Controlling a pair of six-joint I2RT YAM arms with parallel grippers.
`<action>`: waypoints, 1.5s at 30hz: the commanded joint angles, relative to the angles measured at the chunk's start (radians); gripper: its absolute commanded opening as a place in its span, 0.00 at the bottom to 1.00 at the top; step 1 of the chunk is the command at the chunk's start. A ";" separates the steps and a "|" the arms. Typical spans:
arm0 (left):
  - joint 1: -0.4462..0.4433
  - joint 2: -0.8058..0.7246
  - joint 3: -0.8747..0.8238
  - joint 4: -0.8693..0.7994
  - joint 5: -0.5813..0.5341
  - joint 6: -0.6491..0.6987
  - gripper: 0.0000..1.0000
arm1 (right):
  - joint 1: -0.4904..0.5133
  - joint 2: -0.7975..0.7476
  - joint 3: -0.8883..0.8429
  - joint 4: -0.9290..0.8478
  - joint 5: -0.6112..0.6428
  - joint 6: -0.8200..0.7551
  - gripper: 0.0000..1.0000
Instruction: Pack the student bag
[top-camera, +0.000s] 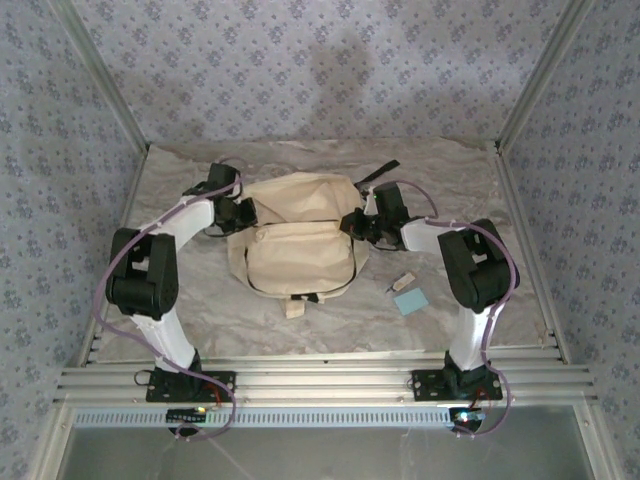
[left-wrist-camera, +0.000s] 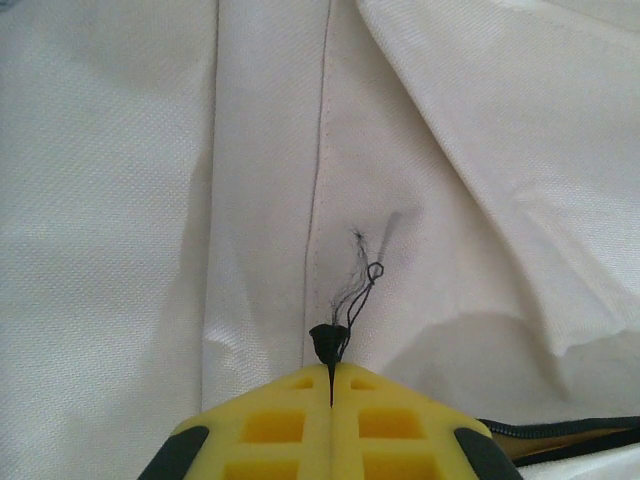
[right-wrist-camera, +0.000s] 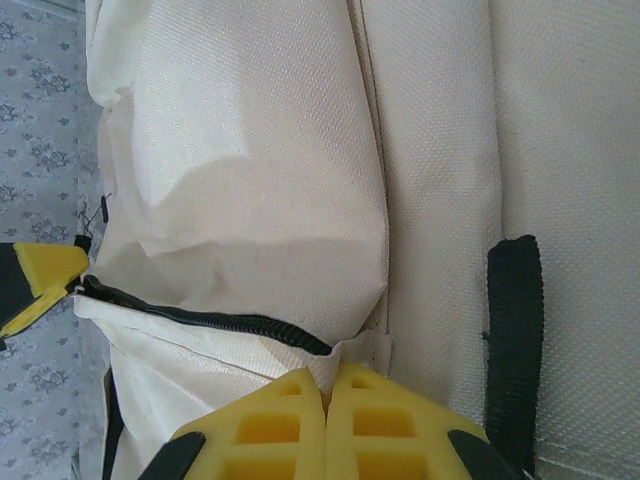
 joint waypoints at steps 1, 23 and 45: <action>0.025 -0.041 -0.005 0.000 -0.078 0.023 0.00 | -0.023 -0.023 0.015 -0.076 0.048 -0.032 0.00; -0.172 -0.320 -0.183 -0.008 -0.036 -0.112 0.85 | -0.043 0.116 0.443 -0.309 0.107 -0.178 0.43; -0.174 -0.088 0.069 0.089 -0.115 0.096 0.98 | -0.063 -0.491 -0.129 -0.855 0.553 -0.126 1.00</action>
